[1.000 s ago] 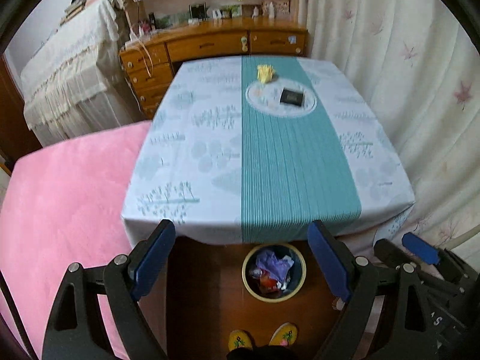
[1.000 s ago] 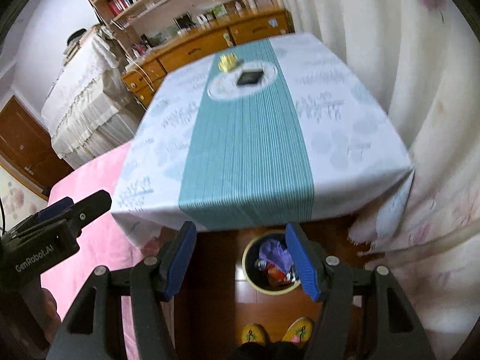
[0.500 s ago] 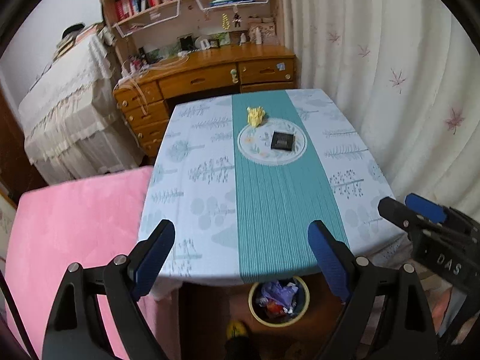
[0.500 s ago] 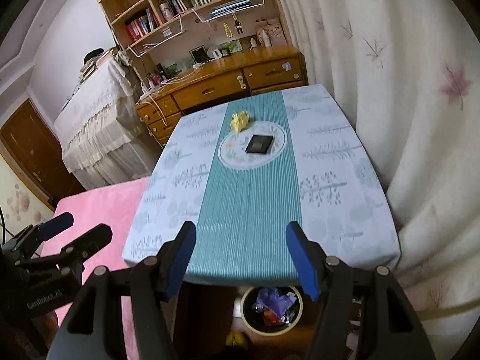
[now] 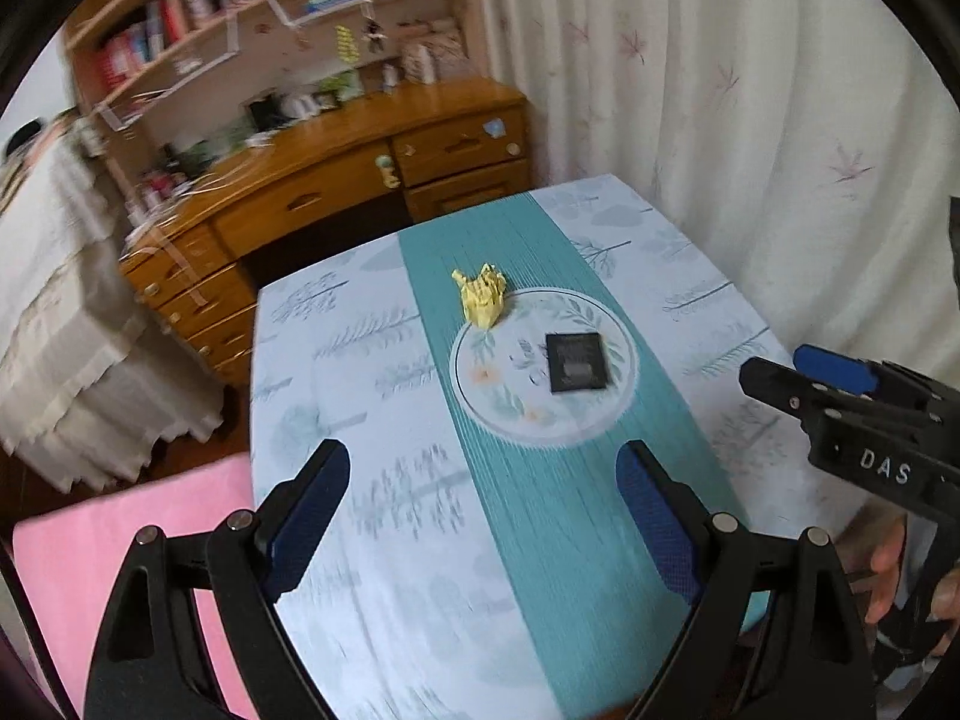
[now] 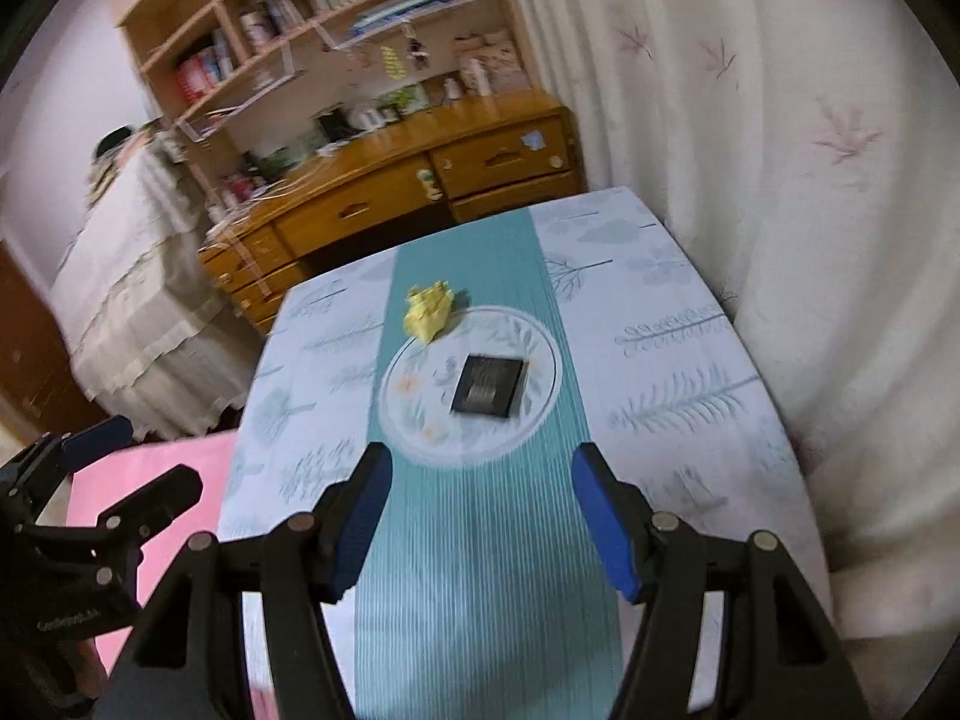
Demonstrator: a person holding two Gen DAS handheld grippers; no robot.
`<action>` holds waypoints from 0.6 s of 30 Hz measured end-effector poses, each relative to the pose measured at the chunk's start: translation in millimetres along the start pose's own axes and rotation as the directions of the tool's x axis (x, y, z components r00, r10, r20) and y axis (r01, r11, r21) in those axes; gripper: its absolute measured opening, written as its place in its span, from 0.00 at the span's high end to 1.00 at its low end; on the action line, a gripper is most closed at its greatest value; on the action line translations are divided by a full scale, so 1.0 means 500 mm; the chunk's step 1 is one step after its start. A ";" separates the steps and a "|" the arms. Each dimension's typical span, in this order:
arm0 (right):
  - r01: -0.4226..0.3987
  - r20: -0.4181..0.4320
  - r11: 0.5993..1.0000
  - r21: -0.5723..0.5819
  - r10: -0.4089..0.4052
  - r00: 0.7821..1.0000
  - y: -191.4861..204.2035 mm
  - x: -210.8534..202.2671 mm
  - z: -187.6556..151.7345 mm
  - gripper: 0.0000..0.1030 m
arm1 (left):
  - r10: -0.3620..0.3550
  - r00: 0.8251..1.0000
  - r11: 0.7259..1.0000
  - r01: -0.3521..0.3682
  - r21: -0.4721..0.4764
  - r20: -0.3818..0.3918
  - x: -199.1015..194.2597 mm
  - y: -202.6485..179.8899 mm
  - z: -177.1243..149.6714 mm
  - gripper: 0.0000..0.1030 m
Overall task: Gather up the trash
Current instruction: 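Grasp the black TALOPN card with the right tool while the left tool grasps the yellow crumpled paper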
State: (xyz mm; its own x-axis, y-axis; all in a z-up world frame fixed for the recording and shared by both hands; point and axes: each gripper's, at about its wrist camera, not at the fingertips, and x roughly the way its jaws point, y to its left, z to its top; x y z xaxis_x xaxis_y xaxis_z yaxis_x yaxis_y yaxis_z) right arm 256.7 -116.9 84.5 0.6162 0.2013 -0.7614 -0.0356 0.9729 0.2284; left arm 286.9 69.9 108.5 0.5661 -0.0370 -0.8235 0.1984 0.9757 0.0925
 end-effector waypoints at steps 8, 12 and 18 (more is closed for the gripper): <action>0.116 -0.112 0.989 0.087 -0.106 0.988 0.014 0.264 0.062 0.32 | -0.112 0.986 0.985 0.126 0.119 -0.121 0.242 0.088 0.109 0.13; 0.164 -0.183 0.981 0.099 -0.144 0.973 0.018 0.374 0.067 0.32 | -0.179 0.970 0.969 0.203 0.143 -0.166 0.340 0.109 0.142 0.13; 0.227 -0.250 0.969 0.093 -0.198 0.948 0.023 0.448 0.054 0.32 | -0.240 0.944 0.951 0.275 0.142 -0.224 0.423 0.113 0.154 0.13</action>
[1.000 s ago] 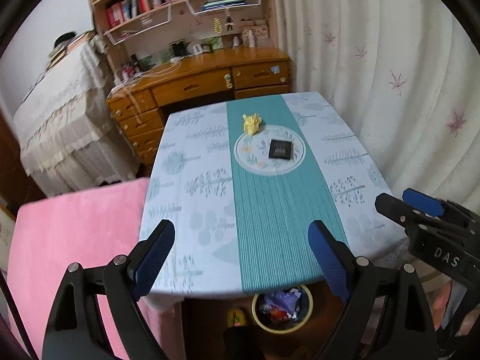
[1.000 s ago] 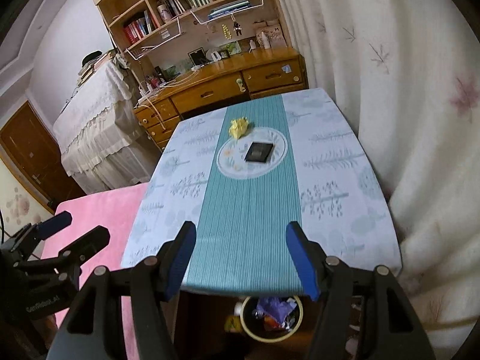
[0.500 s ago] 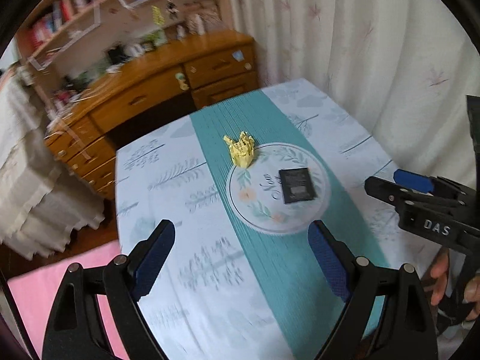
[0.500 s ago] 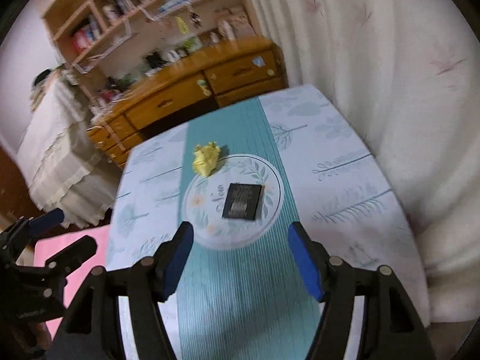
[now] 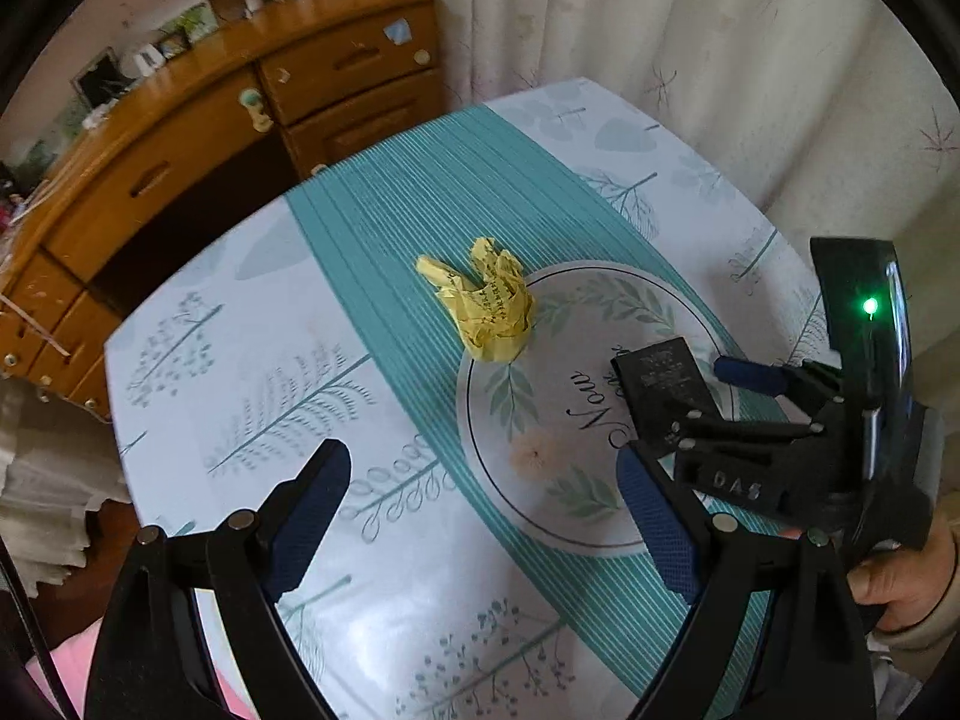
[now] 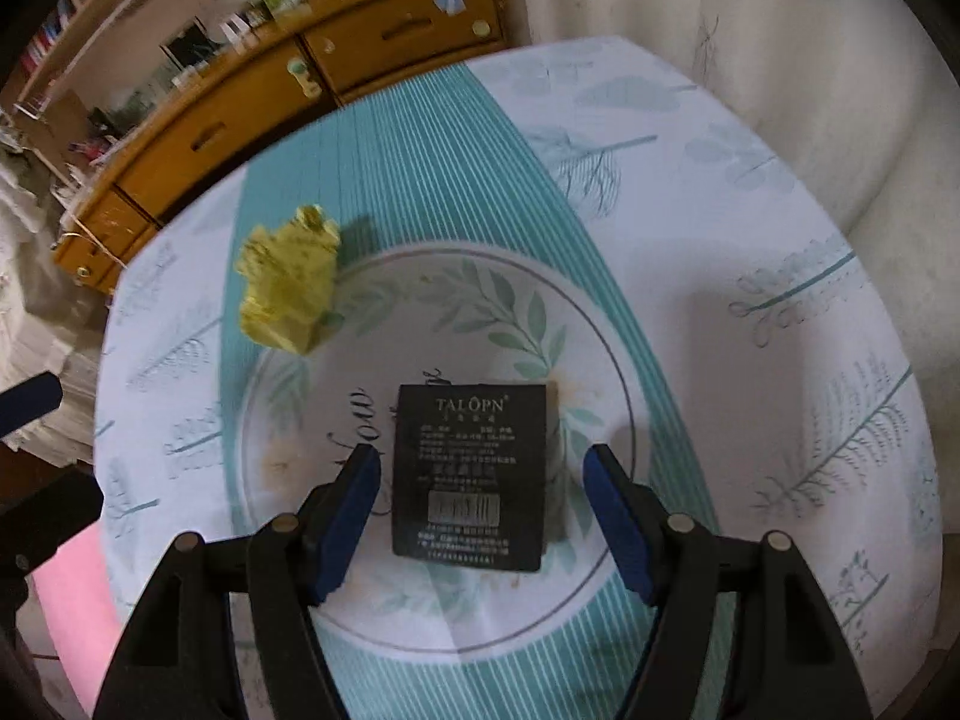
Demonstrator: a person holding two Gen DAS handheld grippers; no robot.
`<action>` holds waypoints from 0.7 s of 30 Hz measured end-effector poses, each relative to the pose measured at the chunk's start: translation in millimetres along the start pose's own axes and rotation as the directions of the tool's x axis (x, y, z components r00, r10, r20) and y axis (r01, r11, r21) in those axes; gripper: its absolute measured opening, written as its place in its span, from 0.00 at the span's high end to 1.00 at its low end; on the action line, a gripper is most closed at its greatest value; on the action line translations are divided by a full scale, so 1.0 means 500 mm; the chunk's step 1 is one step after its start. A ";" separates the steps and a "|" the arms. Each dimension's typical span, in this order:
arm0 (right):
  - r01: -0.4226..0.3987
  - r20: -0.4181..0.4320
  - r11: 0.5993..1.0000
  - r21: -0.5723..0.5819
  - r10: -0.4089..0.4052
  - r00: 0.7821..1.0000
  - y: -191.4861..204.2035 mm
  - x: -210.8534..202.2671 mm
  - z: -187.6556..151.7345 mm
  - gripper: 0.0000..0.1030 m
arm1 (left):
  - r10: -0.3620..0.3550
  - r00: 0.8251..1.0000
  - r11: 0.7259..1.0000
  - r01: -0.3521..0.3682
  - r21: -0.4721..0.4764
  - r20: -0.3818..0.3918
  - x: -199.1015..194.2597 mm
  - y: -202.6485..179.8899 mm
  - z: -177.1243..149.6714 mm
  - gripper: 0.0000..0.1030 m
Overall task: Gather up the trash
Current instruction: 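Grasp the black TALOPN card with the right tool while the left tool grasps the yellow crumpled paper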
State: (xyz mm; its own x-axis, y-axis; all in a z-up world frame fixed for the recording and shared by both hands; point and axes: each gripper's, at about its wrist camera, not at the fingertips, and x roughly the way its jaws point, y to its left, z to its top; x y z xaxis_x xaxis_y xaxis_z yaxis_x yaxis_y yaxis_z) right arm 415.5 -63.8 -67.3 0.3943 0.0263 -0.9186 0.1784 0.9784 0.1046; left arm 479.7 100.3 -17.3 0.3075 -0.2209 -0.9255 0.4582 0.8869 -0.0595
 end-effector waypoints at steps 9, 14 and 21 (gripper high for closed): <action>0.114 -0.003 0.991 -0.074 -0.115 0.993 0.037 0.018 -0.003 0.29 | -0.030 0.999 0.999 0.031 0.013 -0.024 0.049 0.012 0.031 0.13; 0.131 0.026 0.987 -0.092 -0.129 0.991 0.031 0.013 -0.009 0.42 | -0.050 0.998 0.999 0.049 -0.022 -0.032 0.072 0.020 0.052 0.13; 0.143 0.054 0.990 -0.013 -0.142 0.988 -0.021 0.028 0.029 0.42 | -0.097 0.994 0.988 0.089 -0.127 -0.057 0.124 0.029 0.085 0.13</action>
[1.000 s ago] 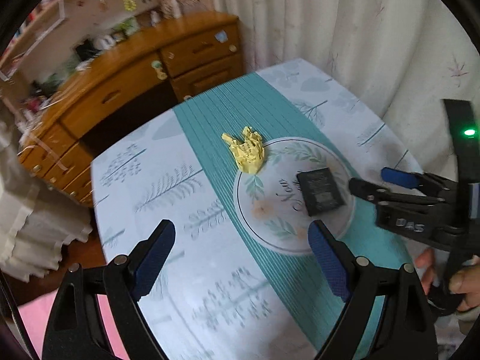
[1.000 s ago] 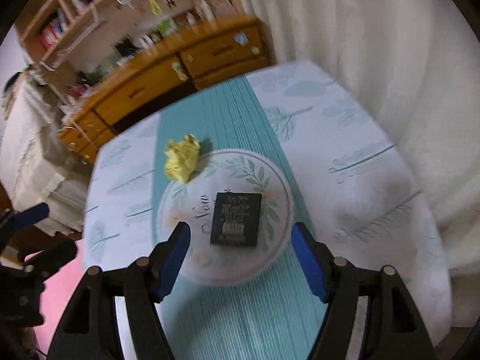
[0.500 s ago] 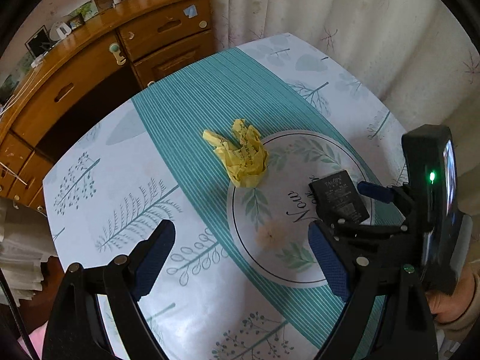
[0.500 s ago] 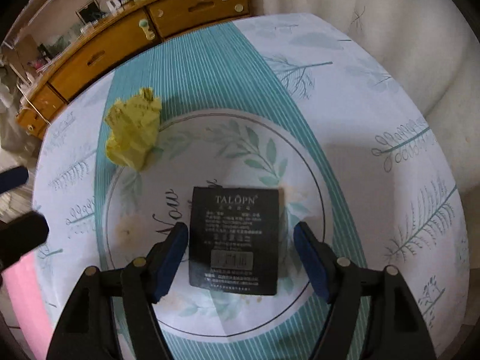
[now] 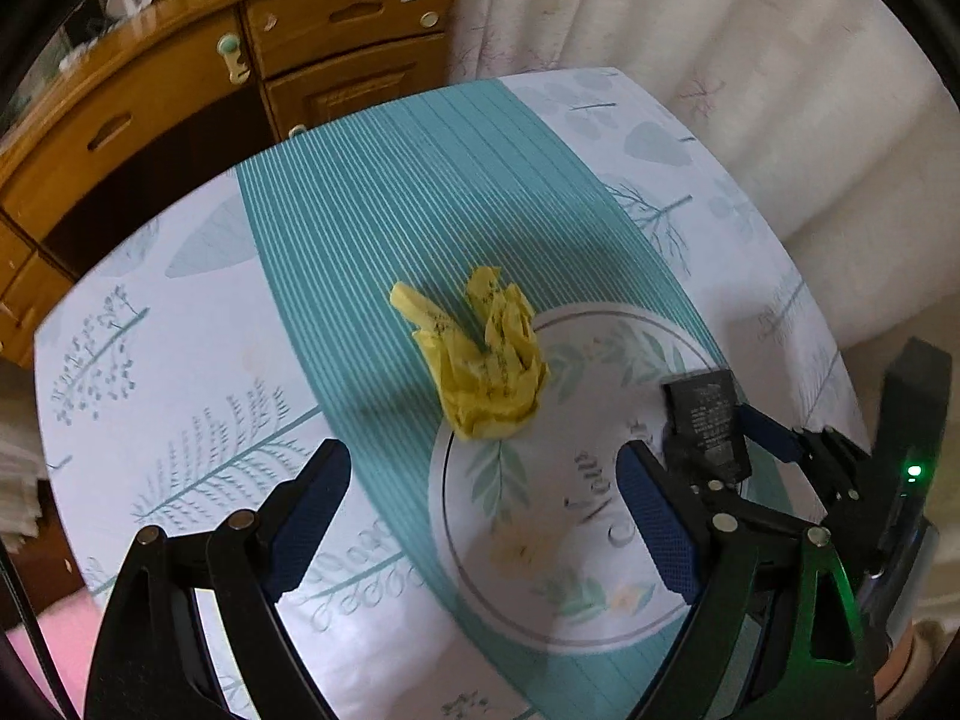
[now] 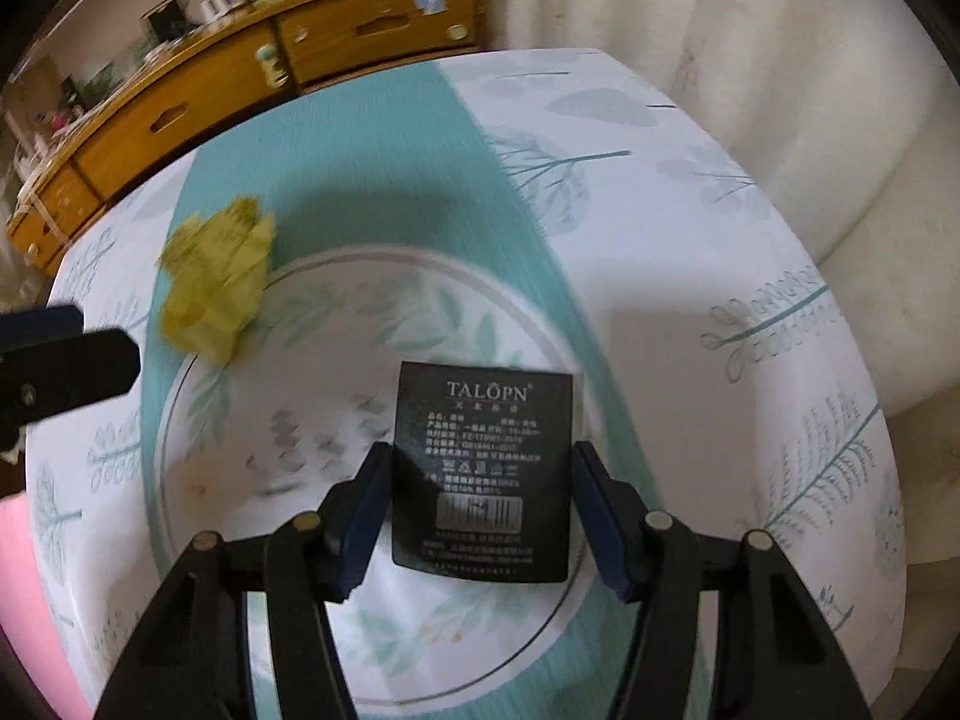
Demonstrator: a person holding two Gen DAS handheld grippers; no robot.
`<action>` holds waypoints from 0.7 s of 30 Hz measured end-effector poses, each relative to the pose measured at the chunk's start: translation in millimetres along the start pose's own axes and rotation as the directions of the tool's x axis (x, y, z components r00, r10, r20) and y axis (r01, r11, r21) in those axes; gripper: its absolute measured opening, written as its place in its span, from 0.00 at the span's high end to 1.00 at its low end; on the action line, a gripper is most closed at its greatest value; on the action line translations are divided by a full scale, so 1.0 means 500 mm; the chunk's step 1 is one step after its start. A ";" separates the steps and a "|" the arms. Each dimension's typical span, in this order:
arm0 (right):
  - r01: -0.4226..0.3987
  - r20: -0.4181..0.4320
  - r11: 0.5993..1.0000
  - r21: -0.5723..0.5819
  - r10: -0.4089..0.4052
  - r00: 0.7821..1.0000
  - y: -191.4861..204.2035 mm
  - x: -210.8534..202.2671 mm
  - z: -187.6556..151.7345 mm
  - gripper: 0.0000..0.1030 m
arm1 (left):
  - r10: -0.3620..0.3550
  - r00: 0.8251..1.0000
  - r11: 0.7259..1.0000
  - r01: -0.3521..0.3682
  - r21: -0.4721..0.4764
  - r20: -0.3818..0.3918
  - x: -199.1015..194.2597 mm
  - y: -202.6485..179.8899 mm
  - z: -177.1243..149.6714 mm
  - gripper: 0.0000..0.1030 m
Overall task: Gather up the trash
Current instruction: 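Grasp the black TALOPN card with the right tool while the left tool grasps the yellow crumpled paper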
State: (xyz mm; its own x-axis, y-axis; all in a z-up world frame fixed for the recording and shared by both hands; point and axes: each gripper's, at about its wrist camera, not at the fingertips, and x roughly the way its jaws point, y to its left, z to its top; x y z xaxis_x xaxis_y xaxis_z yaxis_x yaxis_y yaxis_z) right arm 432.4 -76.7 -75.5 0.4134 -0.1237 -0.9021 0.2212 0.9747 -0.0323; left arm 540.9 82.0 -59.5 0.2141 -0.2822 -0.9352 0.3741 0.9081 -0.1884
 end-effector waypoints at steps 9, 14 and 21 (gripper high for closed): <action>-0.021 0.014 0.998 0.066 0.020 1.000 -0.035 0.000 0.022 0.42 | 0.027 1.000 0.994 -0.025 -0.106 0.015 0.051 0.005 0.047 0.24; -0.040 0.017 0.997 0.064 0.039 0.999 -0.035 -0.010 0.009 0.42 | 0.031 0.999 0.992 -0.034 -0.120 -0.030 0.092 0.001 0.057 0.58; -0.081 0.054 0.995 0.066 0.077 0.996 -0.047 -0.051 -0.008 0.42 | 0.046 0.998 0.992 -0.040 -0.119 0.042 0.060 -0.016 0.030 0.71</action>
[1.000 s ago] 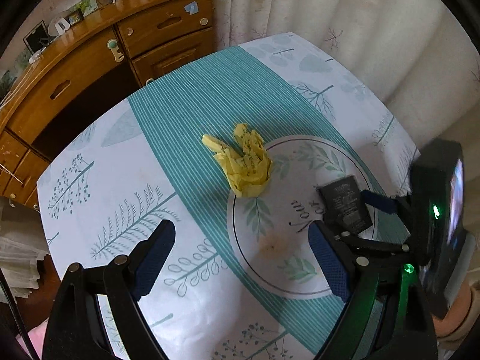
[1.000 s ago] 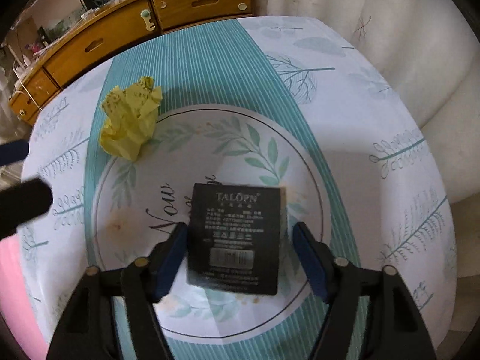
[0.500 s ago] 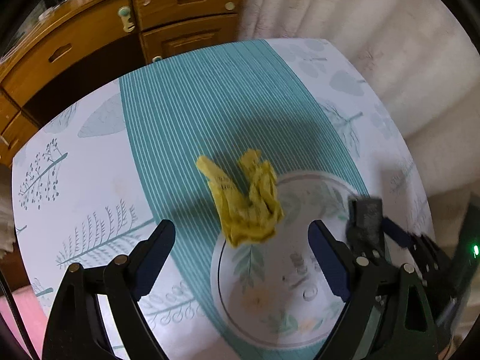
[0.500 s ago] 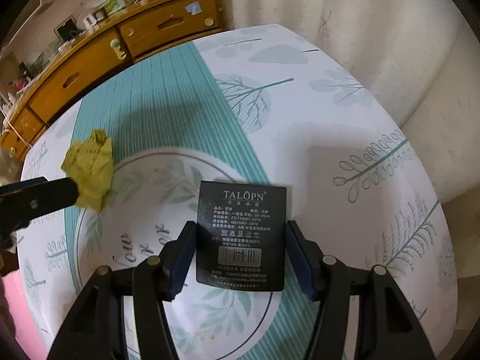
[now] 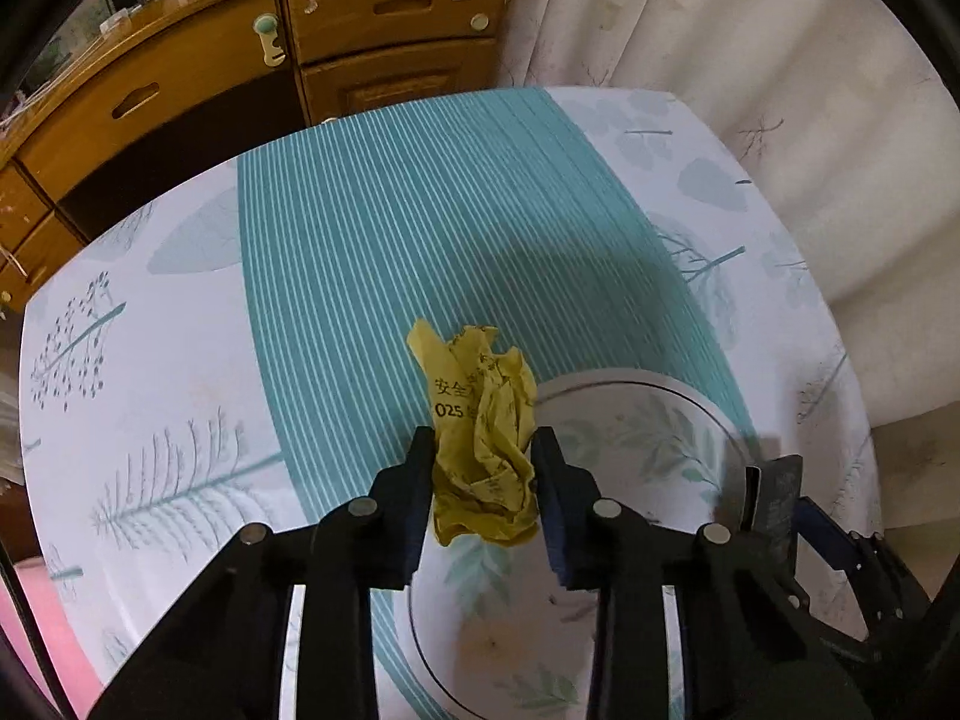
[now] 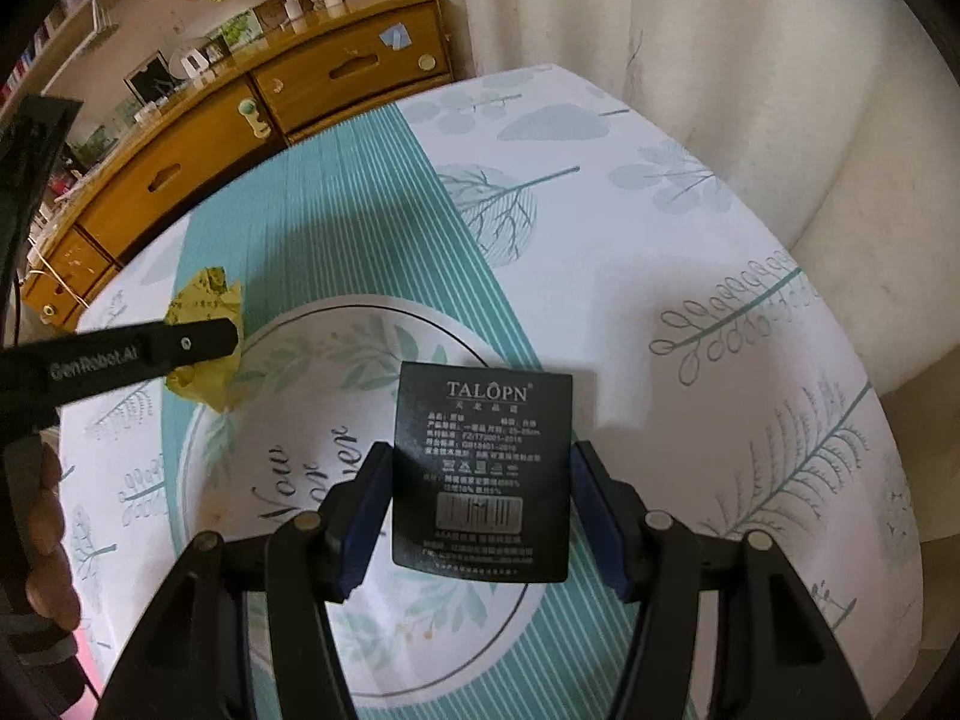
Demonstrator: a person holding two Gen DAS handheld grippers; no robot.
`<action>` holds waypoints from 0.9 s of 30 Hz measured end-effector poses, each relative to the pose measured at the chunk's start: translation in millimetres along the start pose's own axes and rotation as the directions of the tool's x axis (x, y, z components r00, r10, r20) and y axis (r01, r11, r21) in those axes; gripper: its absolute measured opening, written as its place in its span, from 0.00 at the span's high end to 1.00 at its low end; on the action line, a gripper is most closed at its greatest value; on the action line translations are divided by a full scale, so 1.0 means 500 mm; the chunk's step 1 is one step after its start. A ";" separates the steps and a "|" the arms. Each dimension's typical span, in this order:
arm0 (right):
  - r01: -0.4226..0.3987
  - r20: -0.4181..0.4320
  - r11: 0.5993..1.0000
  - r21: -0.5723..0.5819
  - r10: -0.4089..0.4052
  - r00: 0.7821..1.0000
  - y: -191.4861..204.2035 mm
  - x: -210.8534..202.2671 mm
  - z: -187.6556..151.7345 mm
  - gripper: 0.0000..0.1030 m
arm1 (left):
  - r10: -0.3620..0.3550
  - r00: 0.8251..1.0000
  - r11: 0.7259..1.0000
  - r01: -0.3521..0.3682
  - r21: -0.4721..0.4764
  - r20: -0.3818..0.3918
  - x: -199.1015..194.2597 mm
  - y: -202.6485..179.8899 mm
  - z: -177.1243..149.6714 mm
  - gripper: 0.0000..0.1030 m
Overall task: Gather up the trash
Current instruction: 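Grasp the black TALOPN card with the right tool while the left tool grasps the yellow crumpled paper, then carry the yellow paper and black card over the bin and open both tools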
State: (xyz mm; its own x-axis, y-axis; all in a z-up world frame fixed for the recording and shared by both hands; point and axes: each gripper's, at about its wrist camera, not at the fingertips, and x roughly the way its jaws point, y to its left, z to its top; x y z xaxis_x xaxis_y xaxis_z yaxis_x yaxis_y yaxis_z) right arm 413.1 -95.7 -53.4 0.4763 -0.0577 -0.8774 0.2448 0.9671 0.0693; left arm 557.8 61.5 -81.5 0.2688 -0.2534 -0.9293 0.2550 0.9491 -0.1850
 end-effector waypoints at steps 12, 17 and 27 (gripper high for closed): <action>-0.117 0.048 0.992 -0.039 0.119 0.992 -0.020 -0.132 -0.054 0.42 | -0.037 0.995 0.998 0.042 -0.053 0.090 -0.178 -0.065 -0.136 0.71; -0.196 0.065 0.978 -0.073 0.200 0.978 -0.060 -0.219 -0.119 0.42 | -0.042 0.989 0.994 0.056 -0.098 0.144 -0.273 -0.122 -0.237 0.71; -0.332 0.065 0.913 -0.237 0.356 0.932 -0.183 -0.443 -0.274 0.42 | -0.008 0.962 0.976 0.067 -0.209 0.272 -0.462 -0.293 -0.513 0.71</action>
State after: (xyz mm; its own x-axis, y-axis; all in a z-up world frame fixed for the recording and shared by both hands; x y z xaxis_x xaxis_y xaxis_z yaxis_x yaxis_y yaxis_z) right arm 169.4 -137.5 69.3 0.5860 0.2741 -0.7626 -0.1347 0.9609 0.2418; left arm 220.0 29.0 78.1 0.5097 -0.3020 -0.8056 0.0727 0.9481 -0.3094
